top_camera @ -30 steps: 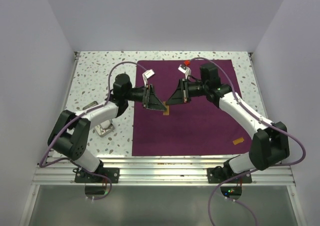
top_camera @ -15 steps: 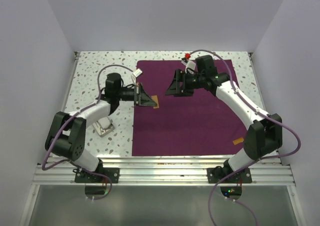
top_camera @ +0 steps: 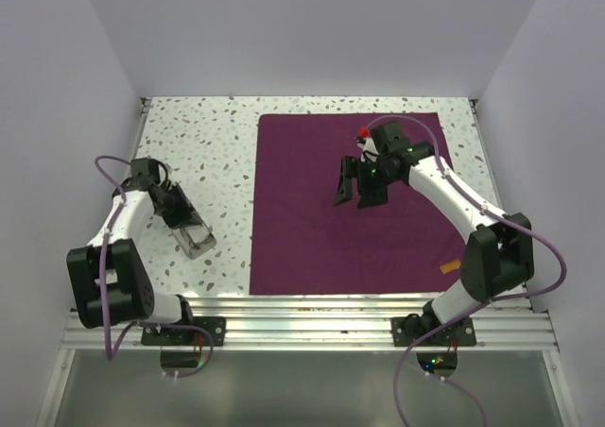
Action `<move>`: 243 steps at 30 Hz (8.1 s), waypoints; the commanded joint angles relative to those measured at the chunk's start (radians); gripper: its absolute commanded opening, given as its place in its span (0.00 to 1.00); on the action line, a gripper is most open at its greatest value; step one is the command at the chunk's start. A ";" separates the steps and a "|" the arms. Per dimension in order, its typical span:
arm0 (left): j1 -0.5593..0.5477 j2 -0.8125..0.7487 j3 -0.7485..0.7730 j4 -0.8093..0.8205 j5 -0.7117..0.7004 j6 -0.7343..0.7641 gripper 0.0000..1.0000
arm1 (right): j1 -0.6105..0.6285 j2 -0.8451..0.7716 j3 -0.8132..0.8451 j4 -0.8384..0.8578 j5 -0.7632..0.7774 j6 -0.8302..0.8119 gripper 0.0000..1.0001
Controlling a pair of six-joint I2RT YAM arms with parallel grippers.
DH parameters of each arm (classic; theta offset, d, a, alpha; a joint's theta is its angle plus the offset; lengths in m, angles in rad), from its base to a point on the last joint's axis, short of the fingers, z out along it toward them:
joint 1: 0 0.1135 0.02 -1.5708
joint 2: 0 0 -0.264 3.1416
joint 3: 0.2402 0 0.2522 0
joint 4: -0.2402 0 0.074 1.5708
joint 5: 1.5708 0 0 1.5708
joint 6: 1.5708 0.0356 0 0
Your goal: Prepare the surgical pack
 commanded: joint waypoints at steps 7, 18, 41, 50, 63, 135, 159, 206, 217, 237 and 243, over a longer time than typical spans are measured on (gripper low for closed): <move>0.075 0.078 -0.048 -0.016 -0.067 0.063 0.02 | -0.022 -0.015 0.028 -0.059 0.017 -0.046 0.78; 0.075 -0.050 -0.005 -0.105 -0.112 0.004 0.58 | -0.032 -0.016 -0.010 -0.056 0.024 -0.003 0.78; -0.424 0.451 0.428 0.157 0.183 0.133 0.60 | -0.602 -0.246 -0.438 -0.165 0.357 0.093 0.66; -0.378 0.577 0.486 0.110 0.263 0.091 0.60 | -0.822 -0.291 -0.482 -0.196 0.394 0.106 0.64; -0.456 0.600 0.589 0.091 0.258 0.114 0.62 | -0.890 -0.141 -0.475 -0.124 0.412 0.113 0.50; -1.115 0.339 0.495 0.464 -0.170 0.022 0.68 | -0.175 -0.161 -0.102 -0.138 -0.002 0.489 0.20; -1.096 0.419 0.515 0.547 -0.003 -0.021 0.45 | -0.149 -0.171 -0.139 -0.125 0.003 0.511 0.20; -0.942 0.105 0.116 0.501 0.003 -0.052 0.41 | 0.011 0.290 0.037 -0.193 0.437 0.468 0.36; -0.911 0.088 0.100 0.516 0.033 -0.046 0.42 | 0.032 0.323 0.016 -0.199 0.461 0.464 0.30; -0.868 0.075 0.104 0.493 0.068 -0.039 0.43 | 0.035 0.294 0.000 -0.209 0.460 0.440 0.01; -0.859 0.083 0.172 0.434 0.105 -0.047 0.47 | 0.037 0.147 0.076 -0.268 0.425 0.365 0.00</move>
